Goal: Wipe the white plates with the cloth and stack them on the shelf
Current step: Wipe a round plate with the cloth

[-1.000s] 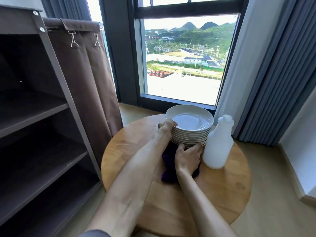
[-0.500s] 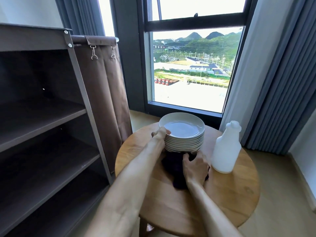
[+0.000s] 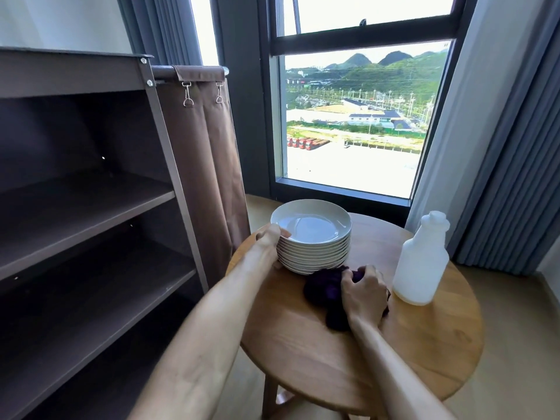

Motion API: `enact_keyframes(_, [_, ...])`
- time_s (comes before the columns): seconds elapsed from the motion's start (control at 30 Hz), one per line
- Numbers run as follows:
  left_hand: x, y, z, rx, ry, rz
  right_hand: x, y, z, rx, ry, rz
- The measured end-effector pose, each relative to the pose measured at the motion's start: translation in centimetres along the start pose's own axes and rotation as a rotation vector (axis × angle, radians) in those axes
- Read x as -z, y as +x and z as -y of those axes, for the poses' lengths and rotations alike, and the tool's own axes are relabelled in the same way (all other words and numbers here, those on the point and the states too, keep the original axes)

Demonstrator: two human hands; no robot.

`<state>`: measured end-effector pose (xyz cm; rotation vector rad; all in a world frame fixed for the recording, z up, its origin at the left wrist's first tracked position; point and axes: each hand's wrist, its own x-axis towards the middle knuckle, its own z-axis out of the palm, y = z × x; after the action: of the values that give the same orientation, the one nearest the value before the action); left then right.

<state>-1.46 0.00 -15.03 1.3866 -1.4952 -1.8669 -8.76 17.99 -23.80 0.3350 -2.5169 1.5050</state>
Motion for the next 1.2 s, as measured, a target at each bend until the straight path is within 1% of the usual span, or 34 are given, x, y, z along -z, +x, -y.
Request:
enact_keyframes(0.13, [1.1,-1.7,-0.6,0.057,0.016,0.019,-0.1,0.0,0.1,0.028,-0.058,-0.006])
enact_keyframes(0.17, [1.2,-1.7,-0.5,0.054,0.069,0.019,-0.3,0.0,0.2,0.029,-0.089,0.0])
enact_keyframes(0.23, [1.5,-1.0,-0.5,-0.043,0.205,-0.01,-0.7,-0.1,0.3,0.036,-0.152,0.012])
enact_keyframes(0.3, [1.3,-1.0,-0.9,-0.147,0.28,-0.022,-1.0,-0.2,0.5,0.031,-0.199,0.019])
enact_keyframes(0.33, [1.3,-1.1,-1.0,-0.172,0.31,-0.043,-1.0,-0.3,0.6,0.026,-0.215,0.028])
enact_keyframes(0.43, [0.8,-0.9,-1.0,-0.219,0.396,-0.174,-0.8,-0.6,0.7,0.024,-0.251,0.037])
enact_keyframes(0.6, [0.4,0.3,-2.6,-0.305,0.444,-0.273,-0.7,-0.7,0.5,0.04,-0.275,0.033])
enact_keyframes(0.63, [0.4,0.6,-2.9,-0.328,0.431,-0.271,-0.7,-0.7,0.4,0.042,-0.273,0.034])
enact_keyframes(0.7, [0.7,1.0,-3.4,-0.366,0.382,-0.22,-0.8,-0.8,0.3,0.043,-0.274,0.028])
enact_keyframes(0.8, [0.9,1.8,-3.3,-0.37,0.268,-0.133,-0.7,-0.9,0.5,0.041,-0.269,0.015])
enact_keyframes(0.9, [1.0,0.3,-3.5,-0.403,0.189,-0.113,-0.7,-1.0,0.6,0.044,-0.239,-0.001])
enact_keyframes(0.93, [1.1,0.4,-3.4,-0.393,0.169,-0.097,-0.7,-1.0,0.7,0.043,-0.238,-0.001])
enact_keyframes(0.97, [1.1,2.1,-2.9,-0.385,0.134,-0.093,-0.6,-1.0,0.6,0.041,-0.238,0.002])
enact_keyframes(1.0, [1.3,2.3,-2.7,-0.374,0.079,-0.108,-0.6,-1.0,0.6,0.035,-0.239,0.015])
enact_keyframes(1.07, [2.5,0.0,-2.9,-0.326,-0.088,-0.122,-0.3,-0.8,1.0,0.006,-0.231,0.055])
enact_keyframes(1.13, [3.8,-3.3,-3.1,-0.29,-0.256,-0.044,0.2,-0.4,1.6,-0.068,-0.225,0.132])
enact_keyframes(1.2, [5.3,-4.4,-2.5,-0.249,-0.372,0.056,0.7,0.2,2.4,-0.157,-0.211,0.224])
